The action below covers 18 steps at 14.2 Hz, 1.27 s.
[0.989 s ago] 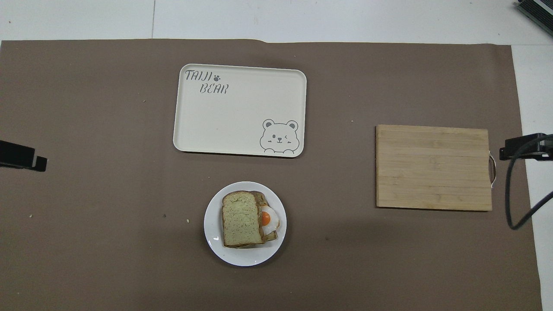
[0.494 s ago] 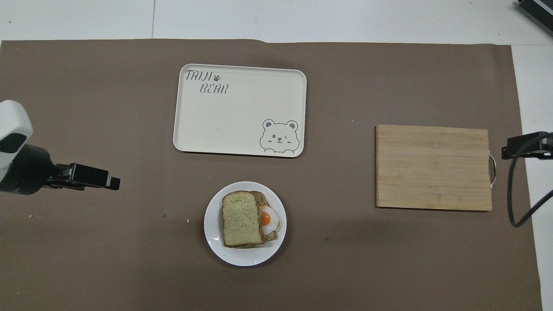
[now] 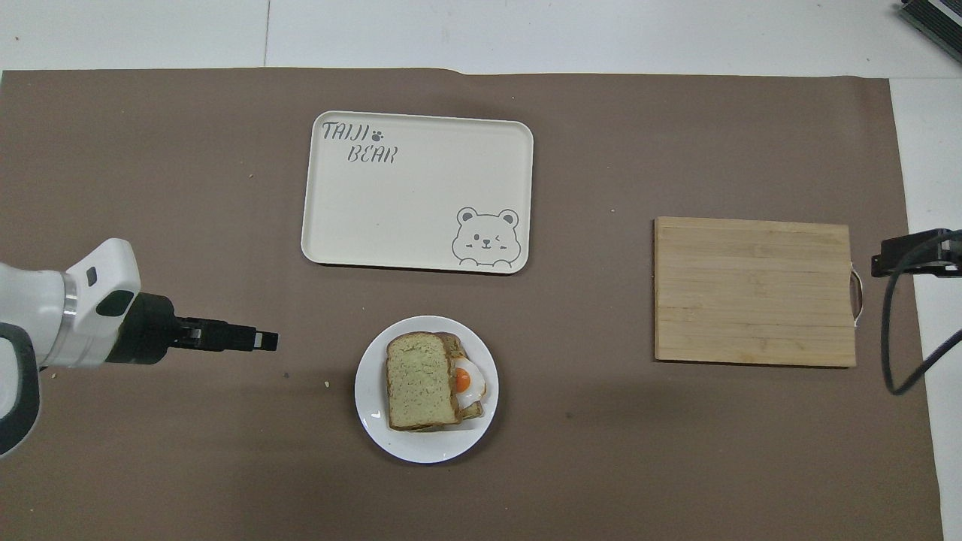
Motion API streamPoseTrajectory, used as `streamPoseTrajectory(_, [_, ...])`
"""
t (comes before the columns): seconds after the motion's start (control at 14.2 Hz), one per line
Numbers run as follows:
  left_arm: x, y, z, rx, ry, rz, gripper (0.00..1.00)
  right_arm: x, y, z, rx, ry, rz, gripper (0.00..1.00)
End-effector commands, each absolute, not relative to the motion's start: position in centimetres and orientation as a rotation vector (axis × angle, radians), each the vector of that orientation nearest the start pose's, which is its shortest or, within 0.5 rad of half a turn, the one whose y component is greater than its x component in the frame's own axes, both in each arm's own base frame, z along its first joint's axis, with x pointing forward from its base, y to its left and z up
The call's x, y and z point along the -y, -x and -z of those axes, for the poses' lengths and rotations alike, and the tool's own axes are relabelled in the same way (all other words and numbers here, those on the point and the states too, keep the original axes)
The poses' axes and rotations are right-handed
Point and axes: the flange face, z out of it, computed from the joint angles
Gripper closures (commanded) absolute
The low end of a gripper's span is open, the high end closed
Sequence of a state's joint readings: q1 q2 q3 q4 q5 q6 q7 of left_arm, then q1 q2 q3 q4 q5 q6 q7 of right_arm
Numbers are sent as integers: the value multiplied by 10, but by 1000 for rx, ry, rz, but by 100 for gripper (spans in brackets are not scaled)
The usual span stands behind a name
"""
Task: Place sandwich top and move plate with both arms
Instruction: 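Reach the left gripper to the white plate rim nearest the robot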
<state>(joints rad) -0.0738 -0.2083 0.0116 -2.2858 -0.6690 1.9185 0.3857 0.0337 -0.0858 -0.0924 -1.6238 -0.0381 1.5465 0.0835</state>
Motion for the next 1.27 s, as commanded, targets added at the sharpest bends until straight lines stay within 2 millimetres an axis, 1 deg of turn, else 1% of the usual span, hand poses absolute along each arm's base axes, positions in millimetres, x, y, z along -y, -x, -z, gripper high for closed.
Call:
streamPoseTrajectory(0.0, [85,-439,-409,202,-2451,1,3,36,-524,-647,-239,3170,3,0])
streamPoseTrajectory(0.07, [85,-432,-391,195,-2407,-17,5,35,-523,-647,-237,3170,1,0])
streamPoseTrajectory(0.21, [100,-415,-358,225,-2419,-35,6,36,-523,-647,-239,3170,1,0])
streamPoseTrajectory(0.28, [102,-411,-345,226,-2414,-30,7,36,-523,-647,-239,3170,1,0])
streamPoseTrajectory(0.35, [103,-407,-336,220,-2389,-31,12,36,-523,-647,-239,3170,1,0])
streamPoseTrajectory(0.42, [108,-398,-326,210,-2382,-27,20,35,-523,-647,-237,3170,1,0])
streamPoseTrajectory(0.56, [116,-390,-312,197,-2399,-42,20,36,-523,-647,-239,3170,1,0])
streamPoseTrajectory(0.71, [134,-380,-302,200,-2377,-51,24,35,-523,-647,-237,3170,1,0])
streamPoseTrajectory(0.78, [140,-374,-292,196,-2398,-46,26,35,-523,-647,-237,3170,1,0])
streamPoseTrajectory(0.92, [142,-372,-284,149,-2397,-45,31,35,-523,-647,-237,3170,1,0])
streamPoseTrajectory(1.06, [142,-371,-282,150,-2389,-50,31,36,-523,-647,-239,3170,1,0])
streamPoseTrajectory(1.13, [141,-370,-276,138,-2386,-43,31,35,-523,-647,-237,3170,1,0])
streamPoseTrajectory(1.2, [141,-370,-273,115,-2370,-53,38,35,-523,-647,-237,3170,1,0])
